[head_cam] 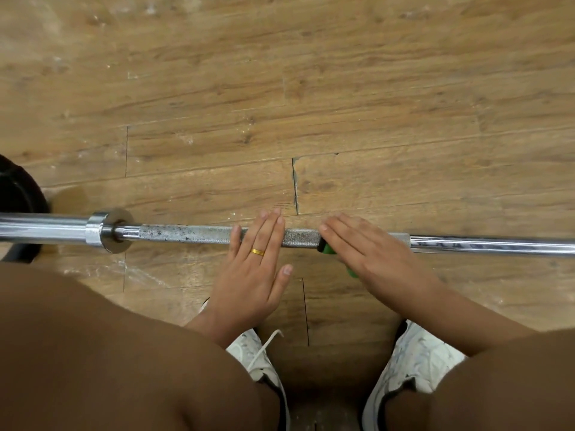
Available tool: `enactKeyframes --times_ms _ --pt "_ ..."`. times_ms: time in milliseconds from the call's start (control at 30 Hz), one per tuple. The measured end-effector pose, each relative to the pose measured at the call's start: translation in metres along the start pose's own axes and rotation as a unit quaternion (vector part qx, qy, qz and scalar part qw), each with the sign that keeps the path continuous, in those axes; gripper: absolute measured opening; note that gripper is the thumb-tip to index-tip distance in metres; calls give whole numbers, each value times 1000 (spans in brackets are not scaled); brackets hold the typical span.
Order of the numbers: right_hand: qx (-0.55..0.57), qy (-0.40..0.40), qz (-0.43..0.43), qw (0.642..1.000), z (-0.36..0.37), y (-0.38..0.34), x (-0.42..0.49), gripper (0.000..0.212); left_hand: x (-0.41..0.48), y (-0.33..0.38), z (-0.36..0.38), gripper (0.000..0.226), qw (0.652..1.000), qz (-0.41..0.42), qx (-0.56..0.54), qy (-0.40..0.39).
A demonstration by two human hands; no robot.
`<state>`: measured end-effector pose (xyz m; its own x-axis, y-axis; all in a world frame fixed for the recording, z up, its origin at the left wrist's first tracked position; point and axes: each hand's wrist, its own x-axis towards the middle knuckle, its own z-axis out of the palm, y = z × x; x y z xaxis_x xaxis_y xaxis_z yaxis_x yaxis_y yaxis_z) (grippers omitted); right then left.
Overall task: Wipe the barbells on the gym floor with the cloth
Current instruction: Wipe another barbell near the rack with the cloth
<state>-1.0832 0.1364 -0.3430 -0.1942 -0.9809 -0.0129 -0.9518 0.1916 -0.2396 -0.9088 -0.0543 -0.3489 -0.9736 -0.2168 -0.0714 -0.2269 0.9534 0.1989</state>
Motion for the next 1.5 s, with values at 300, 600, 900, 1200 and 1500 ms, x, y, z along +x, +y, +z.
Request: enactKeyframes --times_ms 300,600,900,1200,1500 --pt "4 13 15 1000 2 -7 6 85 -4 3 10 69 999 3 36 36" --pt "-12 29 33 999 -2 1 10 75 17 0 5 67 999 -13 13 38" --pt "-5 56 50 997 -1 25 31 52 52 -16 -6 65 1000 -10 6 20" --pt "-21 111 91 989 5 32 77 50 90 -20 -9 67 999 -33 14 40" --pt "-41 147 111 982 3 63 96 49 126 -27 -18 69 998 -46 19 27"
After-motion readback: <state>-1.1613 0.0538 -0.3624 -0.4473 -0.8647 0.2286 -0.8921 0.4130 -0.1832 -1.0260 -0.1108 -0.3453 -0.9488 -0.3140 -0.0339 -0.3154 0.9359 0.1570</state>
